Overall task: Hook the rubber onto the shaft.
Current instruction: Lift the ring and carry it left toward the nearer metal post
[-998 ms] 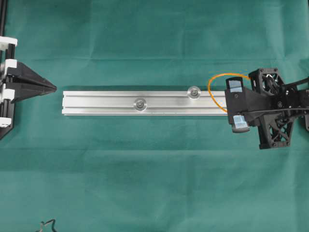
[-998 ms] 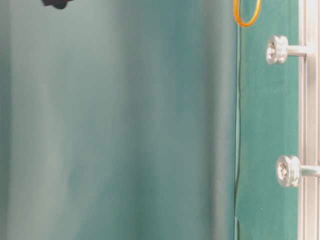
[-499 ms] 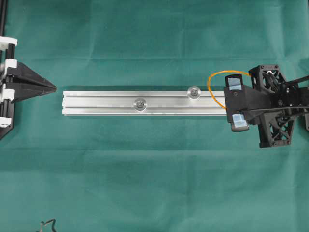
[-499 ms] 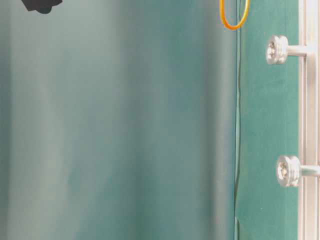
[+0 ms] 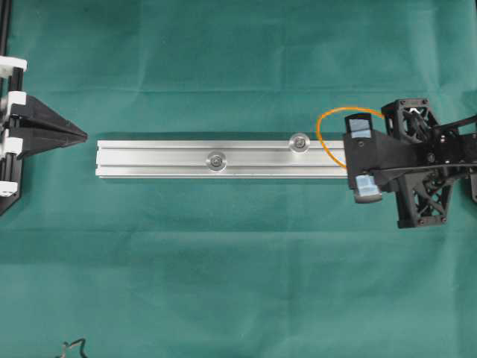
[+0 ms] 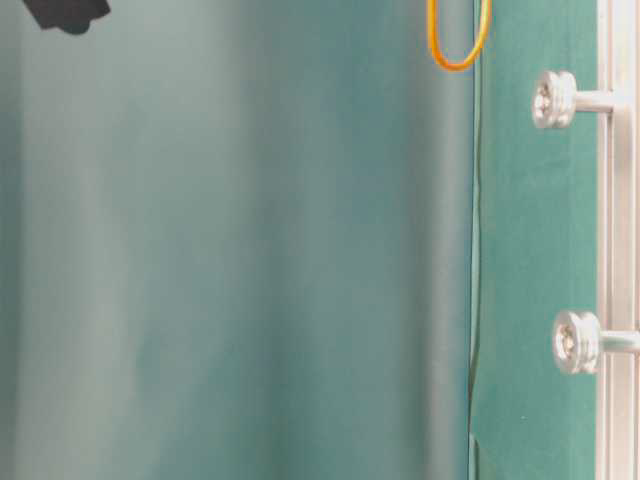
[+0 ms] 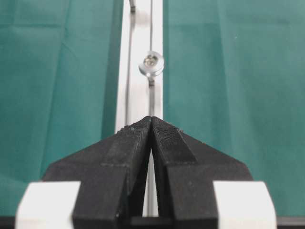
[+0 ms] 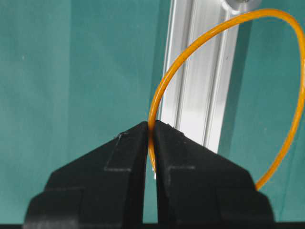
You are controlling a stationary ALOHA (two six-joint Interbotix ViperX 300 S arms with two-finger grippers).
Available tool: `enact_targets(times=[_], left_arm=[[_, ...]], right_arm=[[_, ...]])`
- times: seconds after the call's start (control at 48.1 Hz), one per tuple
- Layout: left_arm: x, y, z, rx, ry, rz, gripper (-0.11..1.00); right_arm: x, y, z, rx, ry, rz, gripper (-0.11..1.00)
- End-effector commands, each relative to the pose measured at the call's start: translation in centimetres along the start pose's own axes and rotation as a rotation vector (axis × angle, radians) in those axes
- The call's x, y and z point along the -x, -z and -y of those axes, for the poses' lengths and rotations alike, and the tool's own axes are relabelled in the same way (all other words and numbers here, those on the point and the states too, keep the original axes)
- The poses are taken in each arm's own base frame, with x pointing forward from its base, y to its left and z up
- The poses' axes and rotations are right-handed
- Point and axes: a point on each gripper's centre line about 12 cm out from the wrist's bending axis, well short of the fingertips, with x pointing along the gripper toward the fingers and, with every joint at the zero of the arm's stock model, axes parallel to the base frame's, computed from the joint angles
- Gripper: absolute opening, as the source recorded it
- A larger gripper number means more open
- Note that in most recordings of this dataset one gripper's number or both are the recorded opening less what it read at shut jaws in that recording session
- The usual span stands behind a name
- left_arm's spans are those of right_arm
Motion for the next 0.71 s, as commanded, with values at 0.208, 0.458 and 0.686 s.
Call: enact_targets(times=[0.208, 0.458, 0.686], left_arm=[[0.3, -1.3, -0.1, -0.001, -0.004, 0.035, 0.0], [0.3, -1.3, -0.1, -0.001, -0.004, 0.035, 0.0], [0.3, -1.2, -0.1, -0.001, -0.005, 0.034, 0.0]], right_arm=[[0.0, -3.2, -0.2, 0.01, 0.019, 0.034, 0.07], [-0.7, -5.9, -0.4, 0.016, 0.032, 0.047, 0.07], [-1.1, -7.8, -0.5, 0.009, 0.031, 0.065, 0.07]])
